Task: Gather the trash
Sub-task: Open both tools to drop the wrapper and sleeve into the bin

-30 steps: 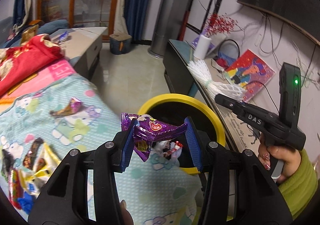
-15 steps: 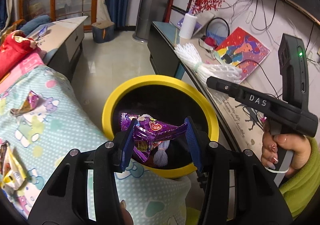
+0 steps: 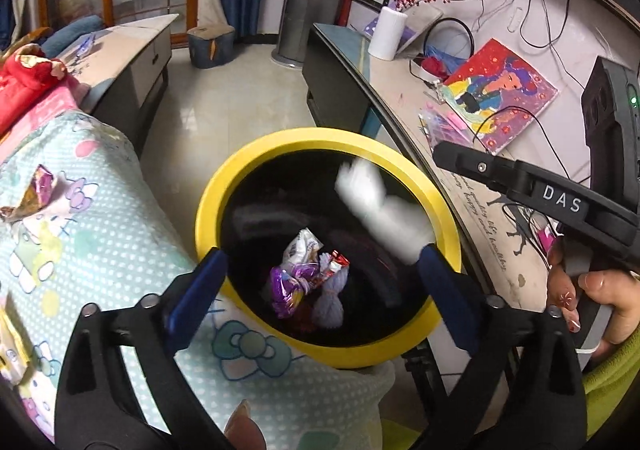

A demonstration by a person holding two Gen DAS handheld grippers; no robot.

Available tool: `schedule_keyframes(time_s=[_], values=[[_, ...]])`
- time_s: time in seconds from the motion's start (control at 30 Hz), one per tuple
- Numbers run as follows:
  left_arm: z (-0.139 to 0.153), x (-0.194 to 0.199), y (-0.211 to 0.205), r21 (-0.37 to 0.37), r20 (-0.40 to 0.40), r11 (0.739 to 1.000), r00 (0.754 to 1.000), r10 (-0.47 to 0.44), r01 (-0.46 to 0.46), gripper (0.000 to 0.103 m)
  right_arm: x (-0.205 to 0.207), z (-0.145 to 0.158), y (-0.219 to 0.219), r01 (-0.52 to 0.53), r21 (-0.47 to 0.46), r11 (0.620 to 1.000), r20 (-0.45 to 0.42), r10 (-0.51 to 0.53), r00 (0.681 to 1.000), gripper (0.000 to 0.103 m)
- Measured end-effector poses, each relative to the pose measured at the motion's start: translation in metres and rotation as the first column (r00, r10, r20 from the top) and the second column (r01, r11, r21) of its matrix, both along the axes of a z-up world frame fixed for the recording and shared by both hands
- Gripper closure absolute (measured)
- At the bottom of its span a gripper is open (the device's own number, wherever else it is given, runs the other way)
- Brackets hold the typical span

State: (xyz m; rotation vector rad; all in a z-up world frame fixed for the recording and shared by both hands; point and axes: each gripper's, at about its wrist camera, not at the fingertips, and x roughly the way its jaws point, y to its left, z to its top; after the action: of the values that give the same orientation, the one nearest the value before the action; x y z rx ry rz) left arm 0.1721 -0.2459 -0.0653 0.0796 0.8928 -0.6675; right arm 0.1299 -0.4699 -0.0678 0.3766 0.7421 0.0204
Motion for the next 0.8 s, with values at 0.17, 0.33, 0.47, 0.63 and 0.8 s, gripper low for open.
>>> schedule_keyframes(time_s=[0.17,0.33,0.47,0.63,0.8], values=[[0.011,-0.003,0.015,-0.012,0.037,0.999,0.998,0.042,-0.041,0.011,-0.001,0.004,0.004,0.005,-0.01,1.0,0.014,-0.005,1.0,0.058],[0.024,-0.006,0.033,-0.03,0.066,0.996,0.994,0.089,-0.087,0.011,-0.005,0.016,0.014,0.002,-0.037,0.999,0.052,0.0,0.999,0.054],[0.033,-0.01,0.044,-0.038,0.094,0.993,0.989,0.117,-0.114,0.011,-0.008,0.026,0.022,-0.001,-0.048,0.999,0.086,0.006,0.996,0.05],[0.046,-0.016,0.062,-0.055,0.132,0.987,0.979,0.156,-0.15,0.011,-0.011,0.036,0.037,-0.023,-0.065,0.998,0.11,0.03,0.993,0.049],[0.056,-0.022,0.077,-0.065,0.168,0.98,0.966,0.194,-0.186,0.011,-0.014,0.044,0.053,-0.046,-0.079,0.996,0.13,0.056,0.99,0.045]])
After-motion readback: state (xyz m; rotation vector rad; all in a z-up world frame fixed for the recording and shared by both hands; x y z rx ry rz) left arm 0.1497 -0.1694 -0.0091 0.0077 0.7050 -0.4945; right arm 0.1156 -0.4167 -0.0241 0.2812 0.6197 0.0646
